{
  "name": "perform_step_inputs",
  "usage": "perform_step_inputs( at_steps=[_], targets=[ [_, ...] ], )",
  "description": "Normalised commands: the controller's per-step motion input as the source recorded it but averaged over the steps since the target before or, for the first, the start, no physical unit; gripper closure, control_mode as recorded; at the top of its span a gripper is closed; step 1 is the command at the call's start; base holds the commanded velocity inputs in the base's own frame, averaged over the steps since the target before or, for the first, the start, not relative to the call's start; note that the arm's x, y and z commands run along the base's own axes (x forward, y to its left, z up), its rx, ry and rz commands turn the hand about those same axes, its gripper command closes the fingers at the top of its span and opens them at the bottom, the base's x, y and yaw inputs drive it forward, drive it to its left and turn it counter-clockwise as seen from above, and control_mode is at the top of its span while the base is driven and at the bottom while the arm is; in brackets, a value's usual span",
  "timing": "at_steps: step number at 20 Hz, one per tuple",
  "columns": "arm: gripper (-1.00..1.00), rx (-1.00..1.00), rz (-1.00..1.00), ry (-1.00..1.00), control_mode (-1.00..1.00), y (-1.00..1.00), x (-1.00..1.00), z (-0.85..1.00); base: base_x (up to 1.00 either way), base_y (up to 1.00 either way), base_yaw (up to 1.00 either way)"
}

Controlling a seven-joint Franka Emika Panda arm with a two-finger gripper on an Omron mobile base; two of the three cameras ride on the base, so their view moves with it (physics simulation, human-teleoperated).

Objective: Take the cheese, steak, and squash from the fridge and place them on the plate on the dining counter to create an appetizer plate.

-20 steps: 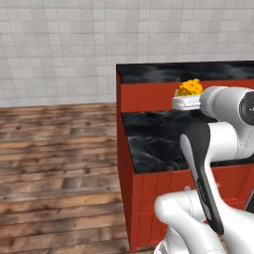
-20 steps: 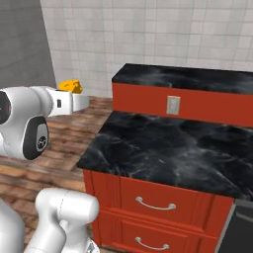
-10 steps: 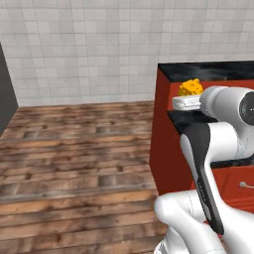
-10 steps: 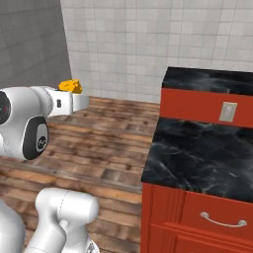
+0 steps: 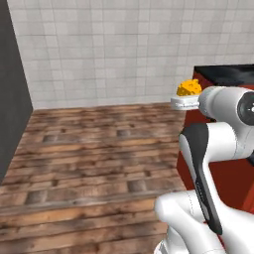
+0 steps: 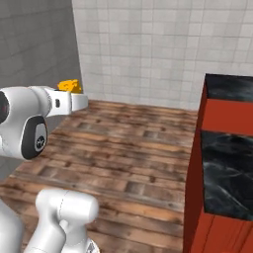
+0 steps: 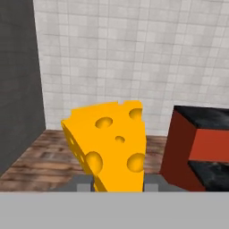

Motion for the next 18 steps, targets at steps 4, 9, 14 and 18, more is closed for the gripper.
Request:
perform_step_inputs(
  at_steps=[4,9,14,18],
  targets=[
    [1.0,0.0,0.0,0.0,1.0,0.0,0.0,0.0,0.64,0.66,-0.12],
    [1.0,0.0,0.0,0.0,1.0,0.0,0.0,0.0,0.9,0.46,-0.2],
    [1.0,0.0,0.0,0.0,1.0,0.0,0.0,0.0,1.0,0.39,-0.37],
    [1.0,0.0,0.0,0.0,1.0,0.0,0.0,0.0,0.85,0.45,-0.56]
  ],
)
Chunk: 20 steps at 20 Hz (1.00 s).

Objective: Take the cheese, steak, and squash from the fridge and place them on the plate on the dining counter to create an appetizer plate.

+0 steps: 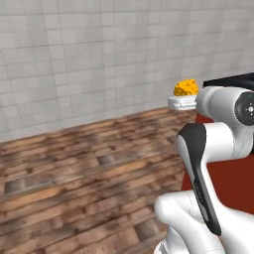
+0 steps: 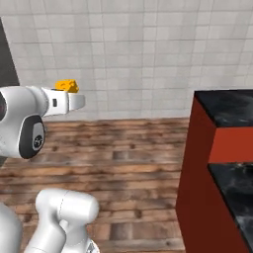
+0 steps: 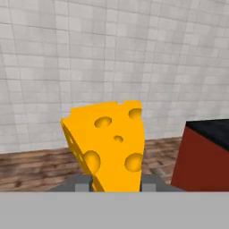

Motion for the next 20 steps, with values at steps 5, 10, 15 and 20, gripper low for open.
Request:
perform_step_inputs(
  at_steps=[5,10,15,20],
  targets=[
    [1.0,0.0,0.0,0.0,1.0,0.0,0.0,0.0,0.76,0.48,-0.61],
    [1.0,0.0,0.0,0.0,1.0,0.0,0.0,0.0,0.76,0.62,-0.6],
    [1.0,0.0,0.0,0.0,1.0,0.0,0.0,0.0,0.77,0.83,-0.59],
    [1.0,0.0,0.0,0.0,1.0,0.0,0.0,0.0,0.71,0.86,-0.57]
  ],
)
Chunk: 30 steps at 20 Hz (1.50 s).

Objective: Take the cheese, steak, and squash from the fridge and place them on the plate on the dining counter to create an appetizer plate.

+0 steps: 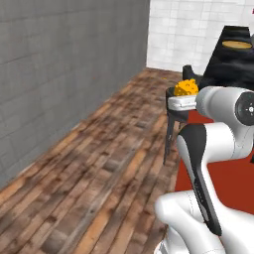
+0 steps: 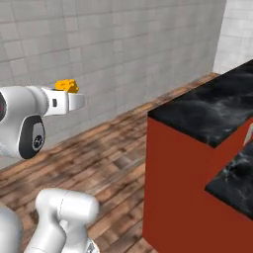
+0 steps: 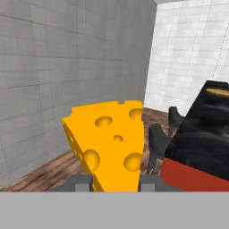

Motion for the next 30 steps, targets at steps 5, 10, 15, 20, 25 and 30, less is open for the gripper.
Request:
perform_step_inputs(
  at_steps=[5,10,15,20,25,30],
  targets=[
    [1.0,0.0,0.0,0.0,1.0,0.0,0.0,0.0,0.7,0.83,-0.56],
    [1.0,0.0,0.0,0.0,1.0,0.0,0.0,0.0,0.66,0.85,-0.55],
    [1.0,0.0,0.0,0.0,1.0,0.0,0.0,0.0,0.65,0.81,-0.55],
    [1.0,0.0,0.0,0.0,1.0,0.0,0.0,0.0,0.72,0.78,-0.54],
    [1.0,0.0,0.0,0.0,1.0,0.0,0.0,0.0,0.78,0.7,-0.52],
    [1.0,0.0,0.0,0.0,1.0,0.0,0.0,0.0,0.82,0.68,-0.5]
  ],
)
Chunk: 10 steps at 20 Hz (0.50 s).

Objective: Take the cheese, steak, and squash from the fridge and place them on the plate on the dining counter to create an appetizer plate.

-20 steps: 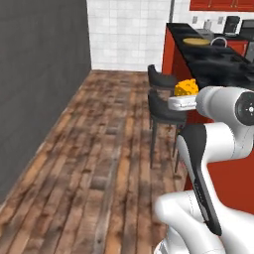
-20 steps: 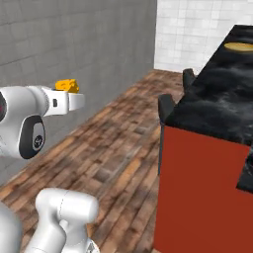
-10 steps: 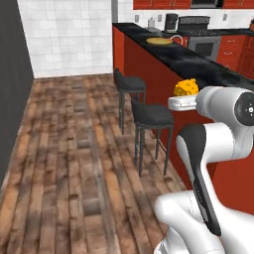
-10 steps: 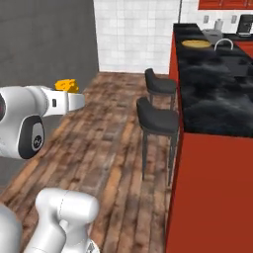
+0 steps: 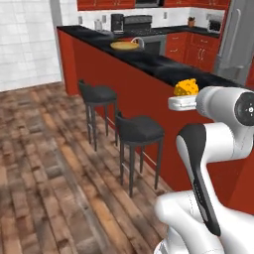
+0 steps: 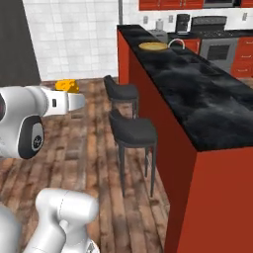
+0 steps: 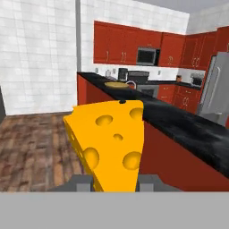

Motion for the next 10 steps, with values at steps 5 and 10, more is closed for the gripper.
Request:
perform_step_inputs(
  at_steps=[5,10],
  targets=[
    [1.0,0.0,0.0,0.0,1.0,0.0,0.0,0.0,0.78,0.8,-0.5],
    [1.0,0.0,0.0,0.0,1.0,0.0,0.0,0.0,0.55,0.96,-0.49]
  ],
)
